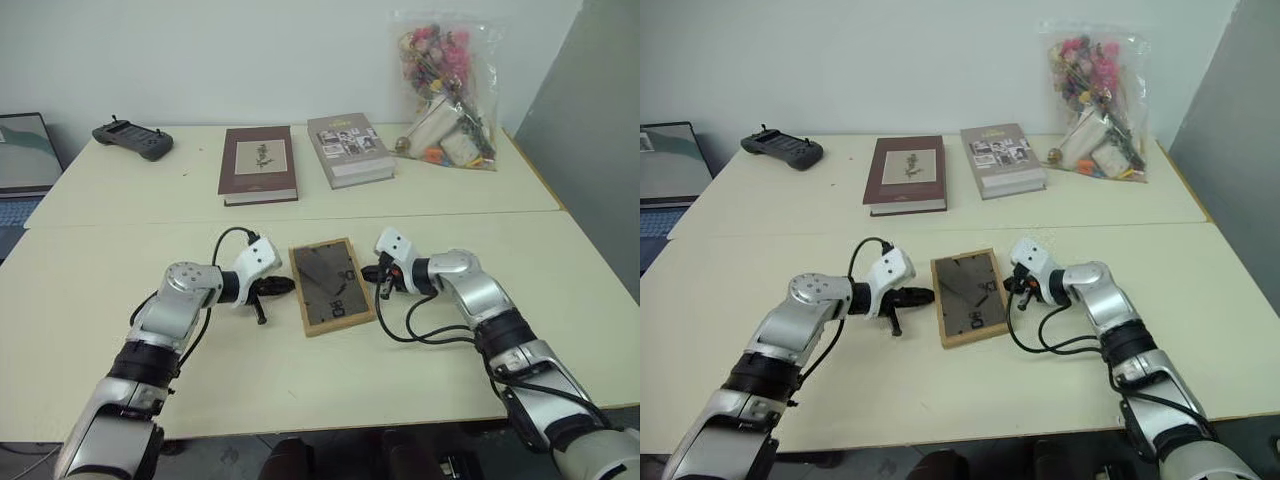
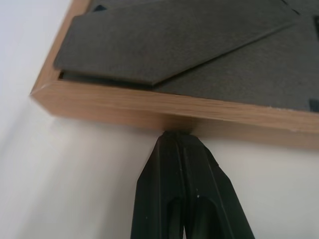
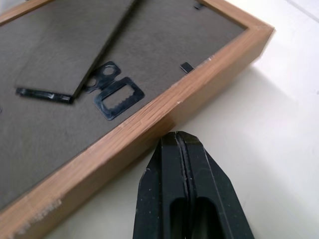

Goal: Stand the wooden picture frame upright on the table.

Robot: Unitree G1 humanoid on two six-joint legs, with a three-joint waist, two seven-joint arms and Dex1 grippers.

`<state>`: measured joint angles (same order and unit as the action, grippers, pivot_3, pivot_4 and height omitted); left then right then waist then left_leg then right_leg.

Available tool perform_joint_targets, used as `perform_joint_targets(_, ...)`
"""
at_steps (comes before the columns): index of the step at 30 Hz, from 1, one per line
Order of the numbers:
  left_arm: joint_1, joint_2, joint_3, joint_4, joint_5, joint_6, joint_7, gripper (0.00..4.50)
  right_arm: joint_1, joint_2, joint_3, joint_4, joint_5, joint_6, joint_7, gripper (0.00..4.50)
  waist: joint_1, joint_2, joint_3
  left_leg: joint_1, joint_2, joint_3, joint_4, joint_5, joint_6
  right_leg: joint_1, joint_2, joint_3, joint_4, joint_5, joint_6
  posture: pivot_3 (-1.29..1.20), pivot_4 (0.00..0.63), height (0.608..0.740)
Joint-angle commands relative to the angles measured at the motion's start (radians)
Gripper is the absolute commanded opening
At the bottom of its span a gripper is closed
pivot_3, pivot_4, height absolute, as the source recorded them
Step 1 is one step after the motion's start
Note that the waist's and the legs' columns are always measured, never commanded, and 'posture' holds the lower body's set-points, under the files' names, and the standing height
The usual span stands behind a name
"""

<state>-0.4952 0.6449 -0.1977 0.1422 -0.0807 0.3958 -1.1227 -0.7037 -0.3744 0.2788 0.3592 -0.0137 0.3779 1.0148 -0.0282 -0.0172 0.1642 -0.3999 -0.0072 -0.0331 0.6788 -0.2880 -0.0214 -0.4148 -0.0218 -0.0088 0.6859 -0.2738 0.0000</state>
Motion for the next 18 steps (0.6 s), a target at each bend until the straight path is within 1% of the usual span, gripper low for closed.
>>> perform_joint_targets(1, 0.002, 0.025, -0.017, -0.119, -0.029, 0.037, -0.041, 0.00, 0.070, -0.074, 0.030, -0.226, 0.052, 0.091, 0.107, 0.02, 0.002, 0.000, 0.000, 0.000, 0.000, 0.000, 0.000, 0.000, 0.000, 0.000, 0.000, 0.000, 0.000, 0.000, 0.000, 0.00, 0.150, 0.740)
perform_joint_targets(4, 0.027, 0.071, -0.034, -0.131, -0.028, 0.040, -0.099, 0.00, 0.113, -0.137, 0.043, -0.281, 0.041, 0.112, 0.131, 0.02, 0.002, 0.000, 0.000, 0.001, 0.000, -0.001, 0.000, 0.000, 0.001, 0.001, 0.001, -0.001, -0.001, 0.000, 0.000, 0.00, 0.150, 0.740)
perform_joint_targets(7, 0.042, 0.127, -0.028, -0.089, -0.021, 0.028, -0.135, 0.00, 0.117, -0.173, 0.031, -0.266, 0.027, 0.108, 0.113, 0.02, -0.001, 0.000, 0.000, 0.001, 0.000, -0.002, 0.000, 0.000, 0.001, 0.001, 0.001, -0.001, -0.001, 0.000, 0.000, 0.00, 0.150, 0.740)
perform_joint_targets(10, 0.053, 0.182, 0.001, -0.048, -0.055, 0.051, -0.192, 0.00, 0.105, -0.193, 0.014, -0.235, 0.019, 0.086, 0.080, 0.02, -0.001, 0.000, 0.000, 0.002, 0.000, -0.003, 0.000, 0.000, 0.001, 0.002, 0.002, -0.001, -0.001, 0.000, 0.000, 0.00, 0.150, 0.740)
perform_joint_targets(11, 0.056, 0.196, 0.016, -0.045, -0.081, 0.083, -0.213, 0.19, 0.104, -0.197, 0.007, -0.232, 0.024, 0.088, 0.076, 0.00, -0.002, 0.000, 0.000, 0.002, 0.000, -0.003, 0.000, 0.000, 0.001, 0.002, 0.002, -0.001, -0.001, 0.000, 0.000, 0.00, 0.150, 0.740)
perform_joint_targets(12, 0.058, 0.219, 0.039, -0.052, -0.136, 0.160, -0.250, 0.38, 0.106, -0.207, -0.003, -0.234, 0.030, 0.087, 0.075, 0.00, -0.002, 0.000, 0.000, 0.002, 0.000, -0.003, -0.001, 0.000, 0.001, 0.003, 0.002, -0.001, -0.001, 0.000, 0.000, 0.00, 0.150, 0.740)
perform_joint_targets(13, 0.059, 0.238, 0.058, -0.058, -0.181, 0.225, -0.278, 0.47, 0.111, -0.215, -0.010, -0.237, 0.035, 0.086, 0.074, 0.00, -0.002, 0.000, 0.000, 0.002, 0.000, -0.003, -0.001, 0.000, 0.001, 0.003, 0.002, -0.001, -0.002, 0.000, 0.000, 0.00, 0.150, 0.740)
perform_joint_targets(14, 0.056, 0.256, 0.079, -0.059, -0.232, 0.312, -0.301, 0.75, 0.119, -0.225, -0.017, -0.244, 0.041, 0.083, 0.075, 0.00, -0.002, 0.000, 0.000, 0.002, 0.000, -0.003, -0.001, 0.000, 0.001, 0.003, 0.002, -0.001, -0.002, 0.000, 0.000, 0.00, 0.150, 0.740)
perform_joint_targets(15, 0.038, 0.274, 0.103, -0.044, -0.300, 0.454, -0.326, 0.88, 0.132, -0.234, -0.033, -0.260, 0.061, 0.087, 0.083, 0.00, 0.000, 0.000, 0.000, 0.002, 0.000, -0.004, 0.000, 0.000, 0.001, 0.003, 0.002, -0.002, -0.002, 0.000, 0.000, 0.00, 0.150, 0.740)
perform_joint_targets(16, 0.020, 0.290, 0.119, -0.028, -0.359, 0.585, -0.343, 1.14, 0.143, -0.240, -0.047, -0.275, 0.081, 0.098, 0.089, 0.00, 0.000, 0.000, 0.000, 0.001, 0.000, -0.004, 0.000, -0.001, 0.001, 0.003, 0.002, -0.002, -0.002, 0.000, 0.000, 0.00, 0.150, 0.740)
perform_joint_targets(17, 0.008, 0.301, 0.128, -0.018, -0.399, 0.673, -0.351, 1.26, 0.151, -0.243, -0.056, -0.286, 0.095, 0.106, 0.093, 0.00, 0.003, 0.000, 0.000, 0.001, 0.000, -0.005, 0.000, -0.001, 0.001, 0.003, 0.002, -0.003, -0.003, 0.000, 0.000, 0.00, 0.150, 0.740)
perform_joint_targets(18, -0.008, 0.303, 0.146, -0.003, -0.442, 0.774, -0.349, 1.54, 0.158, -0.248, -0.061, -0.295, 0.105, 0.112, 0.099, 0.00, 0.003, 0.000, 0.000, 0.001, 0.000, -0.005, 0.000, -0.001, 0.001, 0.004, 0.002, -0.004, -0.004, 0.000, 0.000, 0.00, 0.150, 0.740)
